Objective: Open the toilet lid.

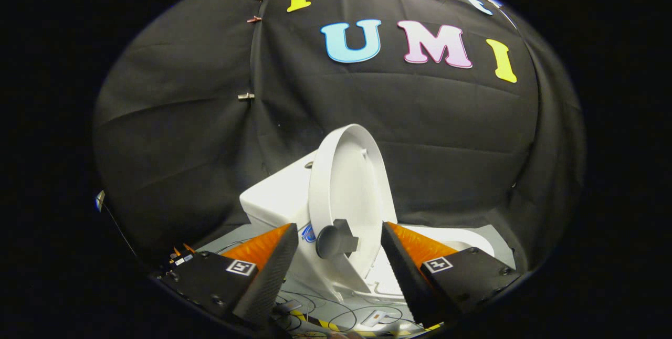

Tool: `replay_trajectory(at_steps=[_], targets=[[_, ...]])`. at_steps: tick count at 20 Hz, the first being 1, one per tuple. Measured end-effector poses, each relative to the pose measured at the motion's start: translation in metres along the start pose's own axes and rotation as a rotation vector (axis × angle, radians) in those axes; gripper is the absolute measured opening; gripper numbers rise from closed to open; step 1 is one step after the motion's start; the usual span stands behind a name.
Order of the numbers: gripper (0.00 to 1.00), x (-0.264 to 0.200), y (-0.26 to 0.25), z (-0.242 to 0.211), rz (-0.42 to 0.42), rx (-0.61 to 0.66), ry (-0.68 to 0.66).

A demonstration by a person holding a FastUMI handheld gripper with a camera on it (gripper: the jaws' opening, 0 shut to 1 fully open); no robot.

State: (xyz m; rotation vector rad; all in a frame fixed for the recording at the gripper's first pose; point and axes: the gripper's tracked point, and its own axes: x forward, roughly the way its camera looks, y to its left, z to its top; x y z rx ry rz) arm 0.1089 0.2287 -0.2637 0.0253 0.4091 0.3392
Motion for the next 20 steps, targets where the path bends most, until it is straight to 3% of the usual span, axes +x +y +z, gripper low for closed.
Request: replay_trajectory(at_steps=[4,13,20], targets=[[1.00,-0.027,-0.006,0.039,-0.010,-0.006,-0.082],[0.99,-0.132,-0.053,0.146,-0.140,-0.017,-0.303],[0.99,-0.200,-0.083,0.176,-0.270,-0.065,-0.382]])
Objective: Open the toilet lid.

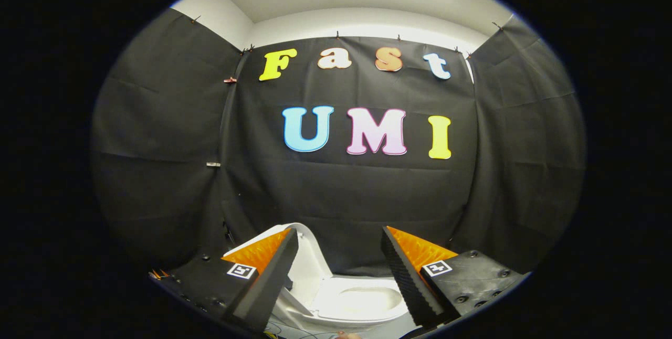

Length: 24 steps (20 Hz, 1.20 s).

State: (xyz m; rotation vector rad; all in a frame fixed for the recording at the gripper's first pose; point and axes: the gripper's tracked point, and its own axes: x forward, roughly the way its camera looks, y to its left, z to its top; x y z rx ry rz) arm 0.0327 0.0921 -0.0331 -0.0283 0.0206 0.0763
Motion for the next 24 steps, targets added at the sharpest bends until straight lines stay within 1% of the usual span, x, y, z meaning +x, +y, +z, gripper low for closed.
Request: replay_trajectory(at_steps=[3,7,16,24], targets=[[0.98,-0.007,-0.006,0.011,0.000,-0.002,-0.016],[0.98,-0.005,-0.014,0.015,-0.005,-0.009,-0.010],[0.98,-0.004,-0.010,0.020,0.023,-0.003,-0.018],[0.98,-0.010,-0.010,0.028,0.027,-0.008,-0.035]])
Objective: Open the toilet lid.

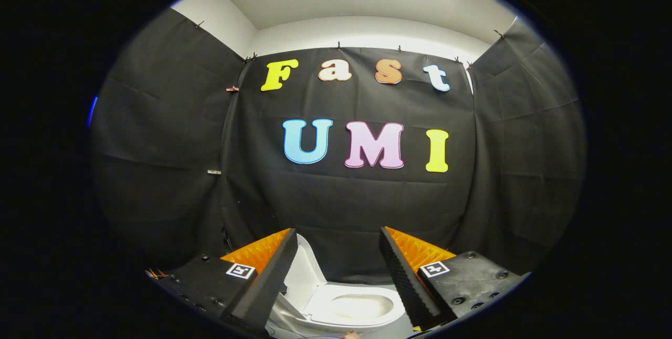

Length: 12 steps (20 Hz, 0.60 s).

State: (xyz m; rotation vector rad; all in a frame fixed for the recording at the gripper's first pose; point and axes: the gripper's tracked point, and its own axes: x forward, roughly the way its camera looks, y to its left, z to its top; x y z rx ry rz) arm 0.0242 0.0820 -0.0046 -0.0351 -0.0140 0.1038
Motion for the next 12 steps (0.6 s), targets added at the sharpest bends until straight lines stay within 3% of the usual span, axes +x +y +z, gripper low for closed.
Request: replay_trajectory(at_steps=[12], targets=[[0.98,0.001,-0.012,0.006,-0.018,0.009,-0.003]])
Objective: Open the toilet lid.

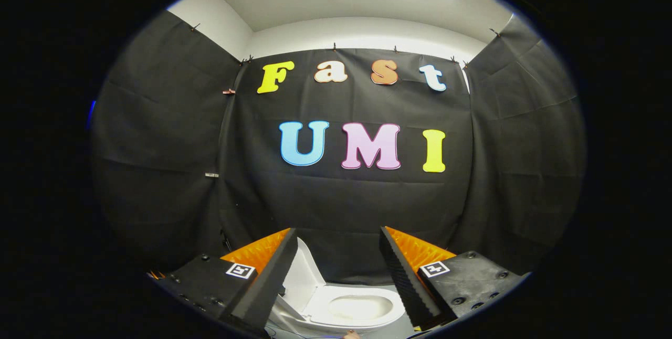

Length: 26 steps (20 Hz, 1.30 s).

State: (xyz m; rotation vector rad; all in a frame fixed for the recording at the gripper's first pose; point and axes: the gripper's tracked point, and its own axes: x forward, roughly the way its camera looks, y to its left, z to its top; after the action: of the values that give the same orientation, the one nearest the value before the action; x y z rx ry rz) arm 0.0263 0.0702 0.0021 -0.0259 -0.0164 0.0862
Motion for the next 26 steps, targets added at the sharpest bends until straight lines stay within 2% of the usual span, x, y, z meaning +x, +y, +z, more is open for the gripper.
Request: replay_trajectory(at_steps=[26], targets=[[0.98,-0.0089,0.0002,0.0069,-0.020,0.000,-0.011]])
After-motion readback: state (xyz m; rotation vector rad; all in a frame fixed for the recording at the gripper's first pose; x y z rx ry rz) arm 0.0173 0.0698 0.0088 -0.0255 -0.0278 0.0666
